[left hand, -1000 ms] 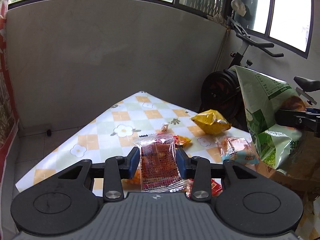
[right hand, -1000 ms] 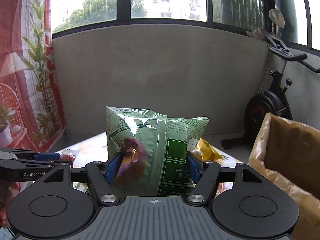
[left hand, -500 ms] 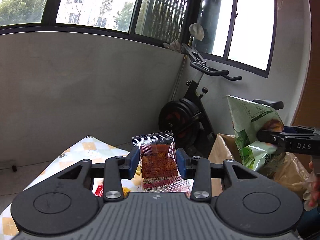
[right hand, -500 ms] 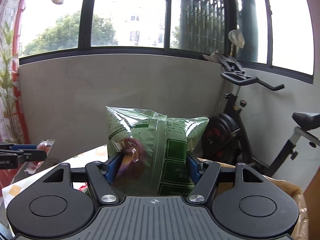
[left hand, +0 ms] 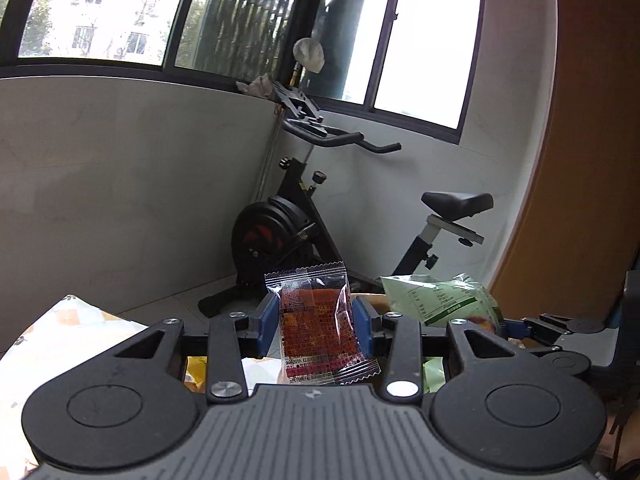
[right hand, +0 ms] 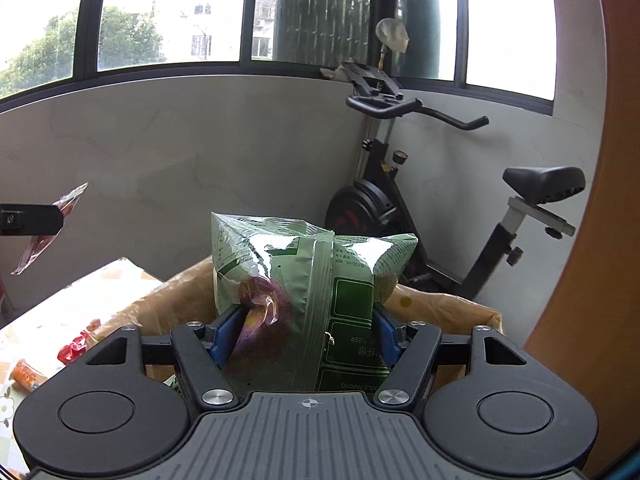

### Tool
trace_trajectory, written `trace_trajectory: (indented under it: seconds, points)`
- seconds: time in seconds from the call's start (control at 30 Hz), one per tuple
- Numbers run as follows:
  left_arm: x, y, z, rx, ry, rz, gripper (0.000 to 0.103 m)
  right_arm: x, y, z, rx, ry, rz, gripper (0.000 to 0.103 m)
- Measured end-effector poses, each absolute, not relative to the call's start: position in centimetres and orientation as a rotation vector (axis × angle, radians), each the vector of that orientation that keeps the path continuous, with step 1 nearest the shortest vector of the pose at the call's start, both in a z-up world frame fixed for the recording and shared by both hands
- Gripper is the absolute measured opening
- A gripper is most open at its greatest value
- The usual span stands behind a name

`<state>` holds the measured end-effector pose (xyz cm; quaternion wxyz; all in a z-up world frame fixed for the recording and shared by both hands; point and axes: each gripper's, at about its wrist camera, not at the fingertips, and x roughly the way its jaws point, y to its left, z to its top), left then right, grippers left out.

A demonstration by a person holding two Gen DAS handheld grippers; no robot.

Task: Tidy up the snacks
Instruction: 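Carry both packets over the cardboard box and open both tools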

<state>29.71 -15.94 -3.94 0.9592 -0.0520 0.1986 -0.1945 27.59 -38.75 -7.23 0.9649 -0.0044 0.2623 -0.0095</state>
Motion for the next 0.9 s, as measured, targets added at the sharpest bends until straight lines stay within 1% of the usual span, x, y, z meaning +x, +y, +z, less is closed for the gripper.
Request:
trace_trajectory:
  seconds: [0.3, 0.77, 0.83, 0.87, 0.9]
  points:
    - [31.8, -21.8, -5.5, -0.014, 0.428, -0.460, 0.043, 26.3, -41.5, -9.7, 0.012, 0.564, -0.078, 0.064]
    - [34.4, -25.8, -8.7, 0.093, 0.539, -0.510, 0.045, 26.5, -42.3, -11.7, 0.008, 0.617, -0.104, 0.065]
    - [35.0, -26.1, -9.1, 0.107, 0.552, -0.510, 0.051, 26.5, -42.2, -11.8, 0.006, 0.626, -0.108, 0.065]
    - [35.1, -26.2, -9.3, 0.106, 0.558, -0.514, 0.053, 26.6, -42.1, -11.9, 0.006, 0.631, -0.111, 0.065]
    - [35.3, -26.0, -9.5, 0.100, 0.568, -0.521, 0.057, 26.6, -42.2, -11.9, 0.005, 0.633, -0.115, 0.066]
